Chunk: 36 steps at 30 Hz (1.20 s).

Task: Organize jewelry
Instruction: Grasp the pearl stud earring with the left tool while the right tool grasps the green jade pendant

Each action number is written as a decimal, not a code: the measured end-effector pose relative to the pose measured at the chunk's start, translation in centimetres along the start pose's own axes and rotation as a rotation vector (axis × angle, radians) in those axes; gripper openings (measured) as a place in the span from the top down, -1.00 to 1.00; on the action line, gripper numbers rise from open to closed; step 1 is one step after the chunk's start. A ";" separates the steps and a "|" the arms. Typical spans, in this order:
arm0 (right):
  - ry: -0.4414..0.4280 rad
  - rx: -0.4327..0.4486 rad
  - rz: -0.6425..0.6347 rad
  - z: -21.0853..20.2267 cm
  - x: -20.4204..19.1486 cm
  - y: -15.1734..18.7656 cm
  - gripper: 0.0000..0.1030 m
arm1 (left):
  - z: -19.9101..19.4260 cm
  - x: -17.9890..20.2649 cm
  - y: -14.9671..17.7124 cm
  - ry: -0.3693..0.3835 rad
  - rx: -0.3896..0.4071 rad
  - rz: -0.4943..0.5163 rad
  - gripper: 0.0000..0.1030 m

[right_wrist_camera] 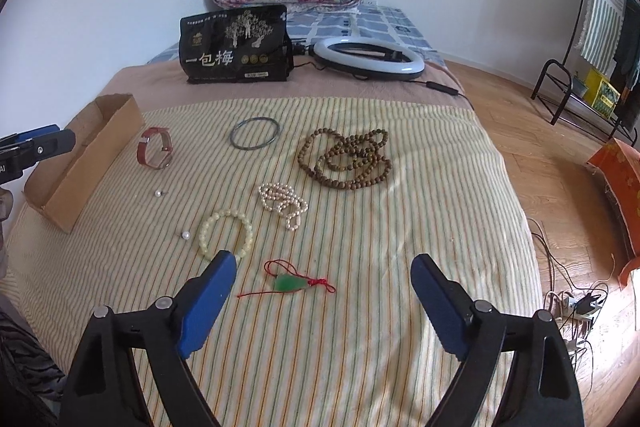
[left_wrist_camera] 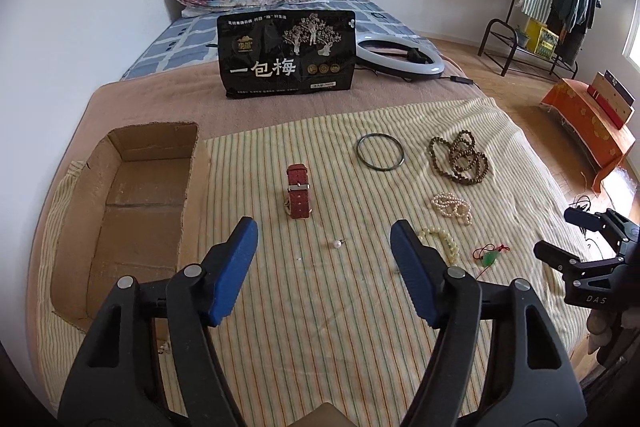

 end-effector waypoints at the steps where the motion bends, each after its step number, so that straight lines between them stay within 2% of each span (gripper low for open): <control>1: -0.014 -0.014 -0.001 0.6 -0.3 0.2 -0.67 | 0.3 0.2 0.1 0.003 -0.008 0.001 -0.38; 5: -0.042 -0.068 -0.005 2.4 -0.7 1.2 -0.57 | 1.6 0.6 0.7 0.010 -0.043 0.007 -0.22; 7: -0.048 -0.086 0.008 2.9 -0.5 1.6 -0.56 | 2.3 0.9 1.3 0.011 -0.057 0.014 -0.22; 10: -0.056 -0.104 0.015 3.6 -0.4 2.0 -0.48 | 3.7 1.7 2.4 0.020 -0.090 0.041 0.01; 13: -0.065 -0.119 0.005 4.1 -0.4 2.4 -0.41 | 4.5 3.1 3.4 0.048 -0.103 0.088 0.03; 20: -0.104 -0.137 -0.040 4.8 -1.5 3.0 -0.24 | 6.3 7.1 5.3 0.102 -0.137 0.209 0.36; 22: -0.108 -0.139 -0.053 5.1 -1.7 3.1 -0.16 | 7.0 7.8 5.8 0.116 -0.152 0.227 0.38; 29: -0.137 -0.144 -0.057 6.0 -1.9 3.1 -0.14 | 9.2 8.3 6.7 0.141 -0.199 0.226 0.48; 36: -0.117 -0.148 -0.102 7.1 -2.2 3.0 -0.14 | 10.0 7.9 6.5 0.163 -0.196 0.214 0.48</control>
Point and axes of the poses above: each gripper's, at about its wrist camera, not at the fingertips, and z roughly the way its jaws point, x to its right, y to its underside, the point moved 9 cm from there along z, roughly the way its jaws point, and after that the axes turned 1 degree about -z, right-handed, at the moved point
